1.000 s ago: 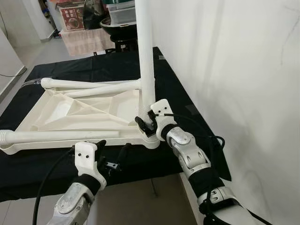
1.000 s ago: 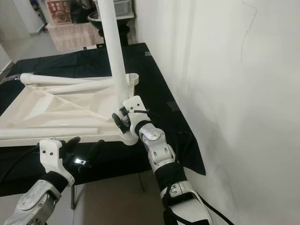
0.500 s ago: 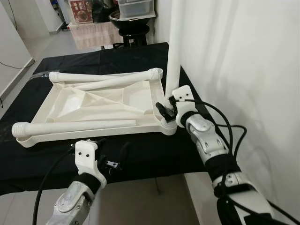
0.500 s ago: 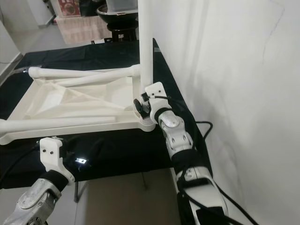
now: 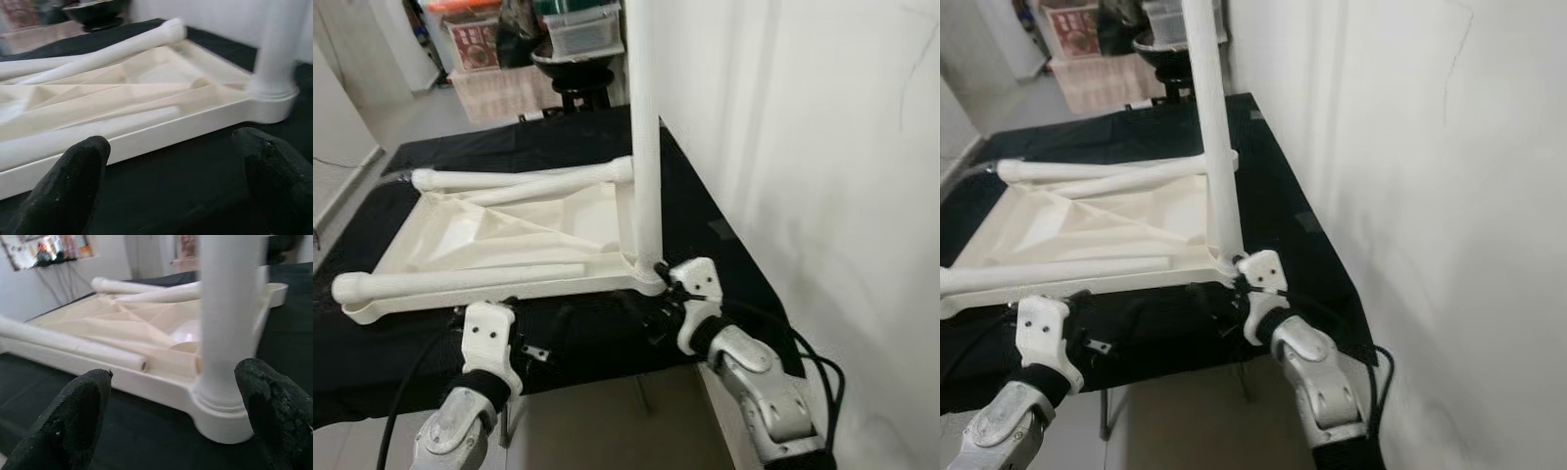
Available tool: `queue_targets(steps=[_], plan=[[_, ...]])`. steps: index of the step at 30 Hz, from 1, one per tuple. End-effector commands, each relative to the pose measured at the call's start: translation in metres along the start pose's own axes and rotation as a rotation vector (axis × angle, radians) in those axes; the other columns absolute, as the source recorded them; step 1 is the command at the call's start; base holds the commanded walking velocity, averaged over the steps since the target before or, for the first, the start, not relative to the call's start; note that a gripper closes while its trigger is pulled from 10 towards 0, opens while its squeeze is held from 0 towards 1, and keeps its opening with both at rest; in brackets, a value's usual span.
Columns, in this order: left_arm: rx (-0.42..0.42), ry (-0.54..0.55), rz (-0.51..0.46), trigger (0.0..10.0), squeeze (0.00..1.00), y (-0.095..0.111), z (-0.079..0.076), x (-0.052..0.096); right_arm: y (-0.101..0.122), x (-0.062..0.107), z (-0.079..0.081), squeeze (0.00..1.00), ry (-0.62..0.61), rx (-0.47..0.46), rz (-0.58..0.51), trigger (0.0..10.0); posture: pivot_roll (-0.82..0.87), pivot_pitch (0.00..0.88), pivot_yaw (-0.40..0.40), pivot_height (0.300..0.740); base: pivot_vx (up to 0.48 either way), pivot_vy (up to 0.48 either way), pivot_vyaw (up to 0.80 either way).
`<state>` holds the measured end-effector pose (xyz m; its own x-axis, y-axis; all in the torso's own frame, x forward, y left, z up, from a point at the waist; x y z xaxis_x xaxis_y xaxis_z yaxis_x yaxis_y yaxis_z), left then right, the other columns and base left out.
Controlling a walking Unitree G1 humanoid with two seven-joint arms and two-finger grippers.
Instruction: Building children table
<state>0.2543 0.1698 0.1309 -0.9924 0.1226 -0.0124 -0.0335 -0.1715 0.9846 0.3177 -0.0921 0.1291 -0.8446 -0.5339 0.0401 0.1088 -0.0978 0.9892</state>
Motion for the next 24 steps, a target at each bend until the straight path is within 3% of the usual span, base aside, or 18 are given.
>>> queue_targets(steps=[1,6,8,13,16,20,24], plan=[[-0.040,0.083,0.028,10.0,0.00,-0.005,0.015,0.001,0.002,-0.002,-0.005,0.00,-0.035,-0.007,-0.021,10.0,-0.05,0.000,0.104,0.740,0.000,0.000,0.00],[-0.022,0.169,0.047,10.0,0.00,-0.011,0.024,0.006,-0.003,0.008,0.001,0.00,-0.027,0.012,0.015,10.0,-0.05,0.000,0.073,0.740,0.000,0.000,0.00],[0.032,0.155,0.003,10.0,0.00,-0.007,0.019,0.007,-0.007,0.010,-0.010,0.00,-0.032,-0.096,0.021,10.0,-0.06,0.000,0.065,0.740,0.000,0.000,0.00],[0.038,0.192,0.007,10.0,0.00,-0.012,0.019,0.008,-0.005,0.010,-0.016,0.00,-0.031,-0.137,-0.006,10.0,-0.06,0.000,0.042,0.740,0.000,0.000,0.00],[0.036,0.197,0.011,10.0,0.00,-0.015,0.015,0.003,-0.008,0.009,-0.012,0.00,0.019,-0.032,0.025,10.0,-0.06,0.000,0.024,0.740,0.000,0.000,0.00],[0.049,0.161,-0.021,10.0,0.00,-0.009,0.006,-0.010,-0.005,0.008,-0.018,0.00,0.017,-0.005,0.028,10.0,-0.08,0.000,-0.032,0.740,0.000,0.000,0.00],[0.071,0.154,-0.036,10.0,0.00,-0.007,0.001,-0.013,-0.004,0.008,-0.023,0.00,0.025,0.011,0.046,10.0,-0.08,0.000,-0.051,0.740,0.000,0.000,0.00]])
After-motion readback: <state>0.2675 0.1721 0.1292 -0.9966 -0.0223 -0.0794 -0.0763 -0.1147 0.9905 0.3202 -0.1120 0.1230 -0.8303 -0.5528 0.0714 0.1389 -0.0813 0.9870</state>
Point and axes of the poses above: a point about 5 cm out from each wrist's last joint towards the gripper, its own x axis pointing back from the gripper into the wrist, its own y axis along the axis of the wrist's last joint, z = x × y, the point moved 3 cm from there along -x, pointing out of the wrist towards the gripper, and after that the axes turned 7 degrees about -x, right-handed, at the moved point
